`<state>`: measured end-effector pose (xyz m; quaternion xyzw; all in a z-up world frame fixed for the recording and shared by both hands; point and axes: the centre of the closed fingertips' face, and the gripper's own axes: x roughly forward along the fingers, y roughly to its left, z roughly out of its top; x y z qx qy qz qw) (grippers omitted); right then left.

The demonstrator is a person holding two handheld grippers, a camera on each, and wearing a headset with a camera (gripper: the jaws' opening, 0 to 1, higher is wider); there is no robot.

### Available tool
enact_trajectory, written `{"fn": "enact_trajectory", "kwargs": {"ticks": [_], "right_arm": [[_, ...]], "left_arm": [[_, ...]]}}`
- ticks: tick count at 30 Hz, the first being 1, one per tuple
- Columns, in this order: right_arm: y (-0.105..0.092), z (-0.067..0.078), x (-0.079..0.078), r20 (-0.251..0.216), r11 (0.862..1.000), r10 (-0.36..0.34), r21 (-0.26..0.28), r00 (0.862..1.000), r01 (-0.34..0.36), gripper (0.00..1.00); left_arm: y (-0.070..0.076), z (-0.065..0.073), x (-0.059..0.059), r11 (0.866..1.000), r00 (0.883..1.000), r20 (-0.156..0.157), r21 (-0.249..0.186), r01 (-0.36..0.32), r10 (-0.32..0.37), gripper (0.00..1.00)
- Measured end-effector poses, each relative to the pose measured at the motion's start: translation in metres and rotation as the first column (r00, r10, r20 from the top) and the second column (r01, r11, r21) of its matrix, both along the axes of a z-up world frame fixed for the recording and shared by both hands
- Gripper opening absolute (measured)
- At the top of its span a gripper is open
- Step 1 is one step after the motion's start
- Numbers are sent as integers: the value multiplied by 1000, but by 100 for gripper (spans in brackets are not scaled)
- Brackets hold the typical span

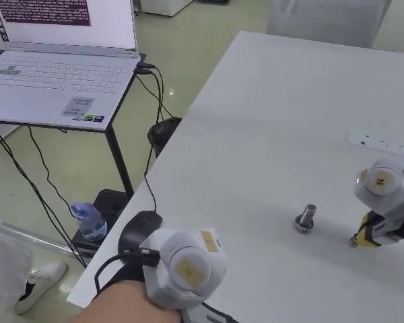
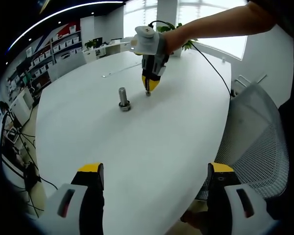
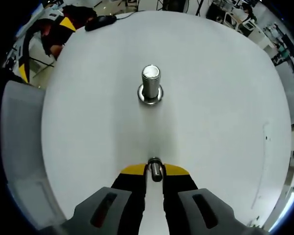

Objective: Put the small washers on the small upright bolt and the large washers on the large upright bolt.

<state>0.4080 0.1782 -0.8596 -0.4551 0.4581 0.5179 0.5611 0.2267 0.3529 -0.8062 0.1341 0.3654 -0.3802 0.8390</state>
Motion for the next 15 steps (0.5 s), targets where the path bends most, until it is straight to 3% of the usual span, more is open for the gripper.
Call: {"fn": "enact_trajectory", "kwargs": {"ticks": [15], "right_arm": [[1,-4,-2,5,1000,-4,-2,1000,4,13]], "left_arm": [[0,-2,-2,1000,1000,-12,4,3,-3,83]]}}
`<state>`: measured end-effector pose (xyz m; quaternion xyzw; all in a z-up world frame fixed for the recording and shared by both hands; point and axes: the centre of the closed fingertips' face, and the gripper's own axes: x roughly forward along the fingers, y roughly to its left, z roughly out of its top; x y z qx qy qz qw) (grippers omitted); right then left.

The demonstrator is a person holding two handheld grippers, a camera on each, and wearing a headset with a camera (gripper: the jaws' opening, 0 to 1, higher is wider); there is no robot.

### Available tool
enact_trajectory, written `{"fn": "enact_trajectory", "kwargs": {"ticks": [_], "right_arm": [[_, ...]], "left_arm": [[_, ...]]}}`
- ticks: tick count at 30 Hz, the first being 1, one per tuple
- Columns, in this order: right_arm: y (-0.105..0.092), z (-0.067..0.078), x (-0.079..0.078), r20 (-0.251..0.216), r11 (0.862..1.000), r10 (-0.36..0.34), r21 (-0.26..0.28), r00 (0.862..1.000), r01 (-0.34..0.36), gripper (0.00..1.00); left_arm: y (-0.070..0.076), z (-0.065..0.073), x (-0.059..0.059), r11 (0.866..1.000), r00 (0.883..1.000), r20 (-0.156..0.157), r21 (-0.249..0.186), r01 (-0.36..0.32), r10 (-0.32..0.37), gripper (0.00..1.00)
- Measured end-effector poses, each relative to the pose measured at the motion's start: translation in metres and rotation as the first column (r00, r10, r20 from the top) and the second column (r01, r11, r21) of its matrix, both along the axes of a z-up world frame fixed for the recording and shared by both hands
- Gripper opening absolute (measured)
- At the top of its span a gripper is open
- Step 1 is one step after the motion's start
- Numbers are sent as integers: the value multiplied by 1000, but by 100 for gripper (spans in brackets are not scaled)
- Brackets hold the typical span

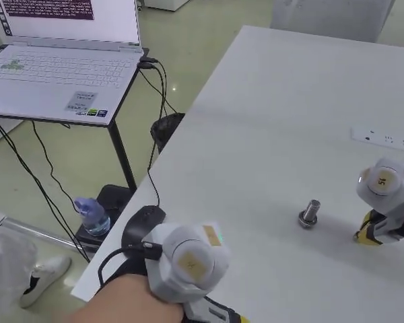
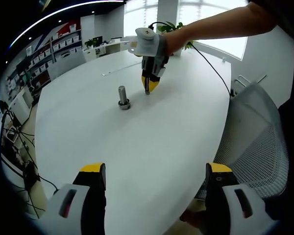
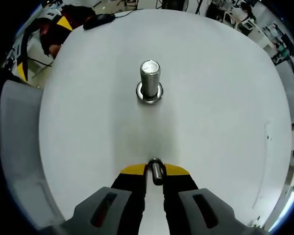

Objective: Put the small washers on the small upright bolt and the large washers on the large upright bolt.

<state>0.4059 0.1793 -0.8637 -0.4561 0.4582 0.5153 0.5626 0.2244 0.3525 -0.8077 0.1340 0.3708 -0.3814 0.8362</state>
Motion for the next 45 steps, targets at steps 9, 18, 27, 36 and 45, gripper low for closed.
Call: {"fn": "enact_trajectory", "kwargs": {"ticks": [9,18,27,36,45], "right_arm": [[0,1,0,-5,1000,-5,4,1000,5,13],[2,5,0,14,1000,8,29,1000,-9,20],[1,24,2,44,993,-24,114,999,19,28],[-3,60,-3,82,961,-82,270,993,57,36],[-16,97,-18,90,900,-172,420,981,119,40]], "left_arm": [[-2,-1,-3,1000,1000,-7,4,3,-3,82],[-3,3,-5,1000,1000,-1,11,-1,1,82],[-1,6,-2,999,999,17,-1,-40,40,83],[-7,10,0,998,998,31,-15,-60,60,84],[-9,13,3,995,995,39,-35,-91,93,84]]}}
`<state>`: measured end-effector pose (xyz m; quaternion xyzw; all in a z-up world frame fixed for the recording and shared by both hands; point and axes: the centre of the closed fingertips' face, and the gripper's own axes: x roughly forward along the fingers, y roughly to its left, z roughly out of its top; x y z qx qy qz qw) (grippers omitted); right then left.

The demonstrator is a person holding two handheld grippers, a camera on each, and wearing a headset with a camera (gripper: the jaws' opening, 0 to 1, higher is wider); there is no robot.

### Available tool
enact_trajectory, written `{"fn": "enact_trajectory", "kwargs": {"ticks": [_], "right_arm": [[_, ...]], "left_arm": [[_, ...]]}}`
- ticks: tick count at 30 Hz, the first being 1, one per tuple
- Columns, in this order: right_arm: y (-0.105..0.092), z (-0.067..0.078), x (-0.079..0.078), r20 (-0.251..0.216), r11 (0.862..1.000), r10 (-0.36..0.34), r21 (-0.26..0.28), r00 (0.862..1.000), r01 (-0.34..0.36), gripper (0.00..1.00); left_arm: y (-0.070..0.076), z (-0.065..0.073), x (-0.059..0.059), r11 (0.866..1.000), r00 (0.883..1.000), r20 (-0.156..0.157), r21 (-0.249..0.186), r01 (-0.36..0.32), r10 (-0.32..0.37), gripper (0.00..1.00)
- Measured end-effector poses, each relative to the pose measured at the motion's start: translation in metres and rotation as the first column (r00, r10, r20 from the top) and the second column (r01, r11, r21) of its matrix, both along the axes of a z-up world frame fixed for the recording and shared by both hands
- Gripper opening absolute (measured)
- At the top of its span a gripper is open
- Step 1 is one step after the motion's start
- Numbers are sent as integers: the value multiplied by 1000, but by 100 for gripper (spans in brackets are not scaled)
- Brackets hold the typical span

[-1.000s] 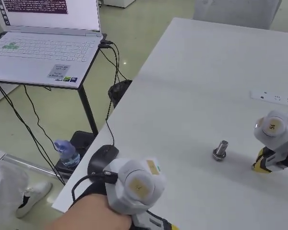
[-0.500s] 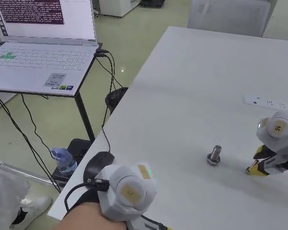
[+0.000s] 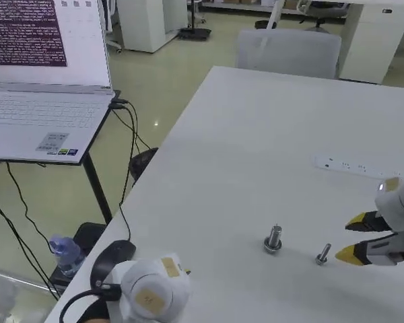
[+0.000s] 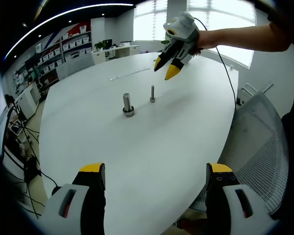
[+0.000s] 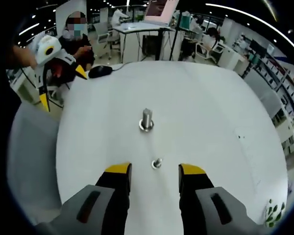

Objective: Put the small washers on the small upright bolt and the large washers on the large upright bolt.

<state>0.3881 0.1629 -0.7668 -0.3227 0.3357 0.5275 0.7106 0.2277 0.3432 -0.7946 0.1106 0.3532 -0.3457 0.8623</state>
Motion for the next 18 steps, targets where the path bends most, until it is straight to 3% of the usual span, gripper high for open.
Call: {"fn": "enact_trajectory", "kwargs": {"ticks": [6,9,13,15,18], "right_arm": [[-11,25,-14,24,985,-70,157,997,66,41],[-18,41,-24,8,959,-121,260,993,115,47],[-30,54,-29,26,939,-162,311,987,146,50],[-36,62,-36,3,908,-210,371,978,193,53],[-46,64,-48,5,893,-234,396,972,213,55]], "left_arm": [[-3,3,-1,1000,1000,6,-10,-23,23,84],[-6,7,0,999,999,12,-22,-40,40,85],[-8,12,2,998,998,17,-30,-57,58,85],[-11,17,0,998,998,21,-30,-60,60,85],[-13,20,-1,998,998,31,-32,-62,63,85]]}}
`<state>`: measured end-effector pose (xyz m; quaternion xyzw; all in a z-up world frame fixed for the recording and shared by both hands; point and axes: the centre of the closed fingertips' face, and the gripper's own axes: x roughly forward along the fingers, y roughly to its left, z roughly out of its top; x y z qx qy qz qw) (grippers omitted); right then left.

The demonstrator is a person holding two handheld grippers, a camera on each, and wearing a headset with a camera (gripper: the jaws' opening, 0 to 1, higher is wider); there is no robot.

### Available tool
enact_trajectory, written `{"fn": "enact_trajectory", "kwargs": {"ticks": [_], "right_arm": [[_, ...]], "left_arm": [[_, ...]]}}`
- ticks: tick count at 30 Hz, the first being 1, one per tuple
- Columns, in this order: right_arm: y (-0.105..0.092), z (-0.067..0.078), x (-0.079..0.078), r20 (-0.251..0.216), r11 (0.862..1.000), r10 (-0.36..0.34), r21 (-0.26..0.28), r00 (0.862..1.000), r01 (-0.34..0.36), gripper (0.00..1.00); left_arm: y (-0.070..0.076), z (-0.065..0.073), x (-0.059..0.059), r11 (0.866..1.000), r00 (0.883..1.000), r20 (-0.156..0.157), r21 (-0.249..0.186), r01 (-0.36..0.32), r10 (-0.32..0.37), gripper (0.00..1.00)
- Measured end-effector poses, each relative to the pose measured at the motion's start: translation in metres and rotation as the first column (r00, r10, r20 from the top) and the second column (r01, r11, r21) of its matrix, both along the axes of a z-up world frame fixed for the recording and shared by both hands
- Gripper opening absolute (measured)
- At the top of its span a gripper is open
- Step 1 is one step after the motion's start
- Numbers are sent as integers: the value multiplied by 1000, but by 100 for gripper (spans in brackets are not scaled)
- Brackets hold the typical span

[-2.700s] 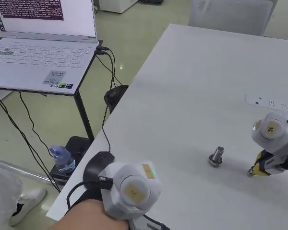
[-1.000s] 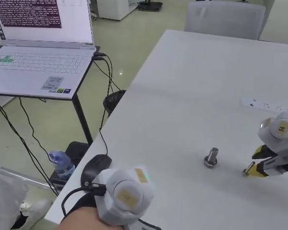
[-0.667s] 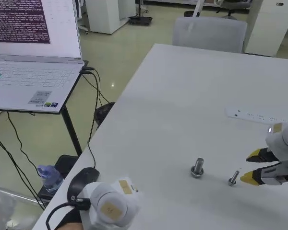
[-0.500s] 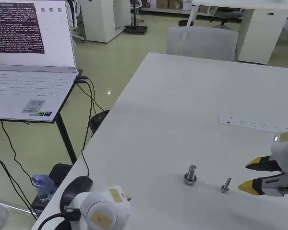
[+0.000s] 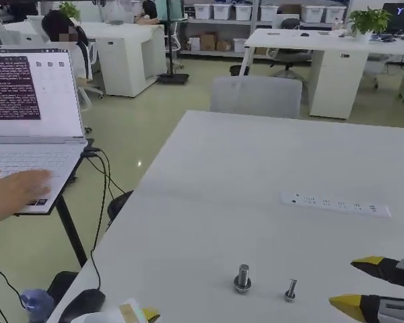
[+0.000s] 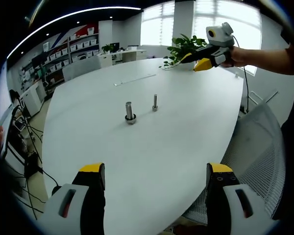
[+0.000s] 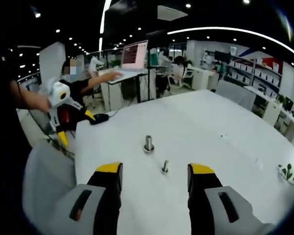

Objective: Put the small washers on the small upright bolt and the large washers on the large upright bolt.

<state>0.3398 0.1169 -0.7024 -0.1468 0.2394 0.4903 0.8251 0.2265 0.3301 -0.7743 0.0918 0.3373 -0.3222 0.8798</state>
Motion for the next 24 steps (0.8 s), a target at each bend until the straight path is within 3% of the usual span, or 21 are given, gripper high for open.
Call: {"fn": "enact_trajectory", "kwargs": {"ticks": [4,8,11,13,21,23,24], "right_arm": [[-15,-9,-21,-25,999,-29,35,999,29,59],[-36,-24,-38,-42,996,-82,19,996,83,65],[-43,-30,-49,-53,995,-94,36,994,96,66],[-47,-35,-58,-53,994,-98,32,994,100,67],[-52,-56,-84,-94,993,-102,55,990,107,75],[-51,-62,-90,-98,993,-96,54,991,101,78],[-51,-65,-94,-100,994,-94,48,991,100,79]], "left_arm": [[-2,7,-4,1000,1000,8,-18,-17,17,85],[-4,11,-8,999,999,19,-39,-37,38,86],[-6,13,-11,998,999,17,-49,-43,44,86],[-8,16,-11,996,998,28,-70,-54,56,87],[-11,12,-19,996,998,32,-70,-60,62,88],[-12,11,-22,992,997,17,-101,-78,80,88],[-11,10,-23,992,997,22,-96,-76,79,88]]}}
